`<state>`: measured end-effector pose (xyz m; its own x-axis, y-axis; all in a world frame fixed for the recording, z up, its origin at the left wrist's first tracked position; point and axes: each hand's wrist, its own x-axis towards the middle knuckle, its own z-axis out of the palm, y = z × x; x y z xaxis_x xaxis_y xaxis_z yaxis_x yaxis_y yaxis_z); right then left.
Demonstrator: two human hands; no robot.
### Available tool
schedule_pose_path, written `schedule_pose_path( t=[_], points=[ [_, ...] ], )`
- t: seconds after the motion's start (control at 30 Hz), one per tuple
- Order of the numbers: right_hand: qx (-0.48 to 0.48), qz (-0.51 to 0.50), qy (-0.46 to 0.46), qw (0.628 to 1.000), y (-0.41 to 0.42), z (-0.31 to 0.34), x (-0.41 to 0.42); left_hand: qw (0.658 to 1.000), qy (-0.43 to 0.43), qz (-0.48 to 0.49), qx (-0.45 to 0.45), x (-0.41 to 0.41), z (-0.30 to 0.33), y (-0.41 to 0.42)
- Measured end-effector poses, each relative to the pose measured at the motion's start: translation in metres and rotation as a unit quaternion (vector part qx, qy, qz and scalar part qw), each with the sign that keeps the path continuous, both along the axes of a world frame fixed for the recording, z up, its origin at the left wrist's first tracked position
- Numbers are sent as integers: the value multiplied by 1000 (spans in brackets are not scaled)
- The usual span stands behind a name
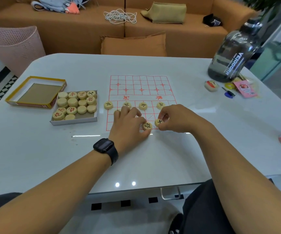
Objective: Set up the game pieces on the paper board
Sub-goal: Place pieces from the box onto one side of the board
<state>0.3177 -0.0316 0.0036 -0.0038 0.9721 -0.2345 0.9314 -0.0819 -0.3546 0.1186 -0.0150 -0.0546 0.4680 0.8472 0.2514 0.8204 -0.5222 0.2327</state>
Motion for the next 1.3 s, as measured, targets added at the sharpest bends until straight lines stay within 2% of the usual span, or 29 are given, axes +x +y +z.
schedule_pose_path(
  t=[0.2,0.37,0.6,1.03,1.2,1.3],
  points=[
    [-13,7,20,1000,-3,-1,3,1000,-13,6,-14,-4,7,-3],
    [-21,9,37,999,-2,0,5,996,-85,2,-35,-20,22,-4],
    [-42,29,15,999,-2,-1,1,997,-62,-19,-39,-36,28,-4],
    [-36,36,-28,998,-1,-2,-4,997,-73,-9,-37,-41,29,0],
    [46,-2,0,999,-2,7,-7,995,-85,11,-54,-48,35,0],
    [92,11,6,996,-7,13,-25,992,-108,32,-62,-61,42,4]
  ],
)
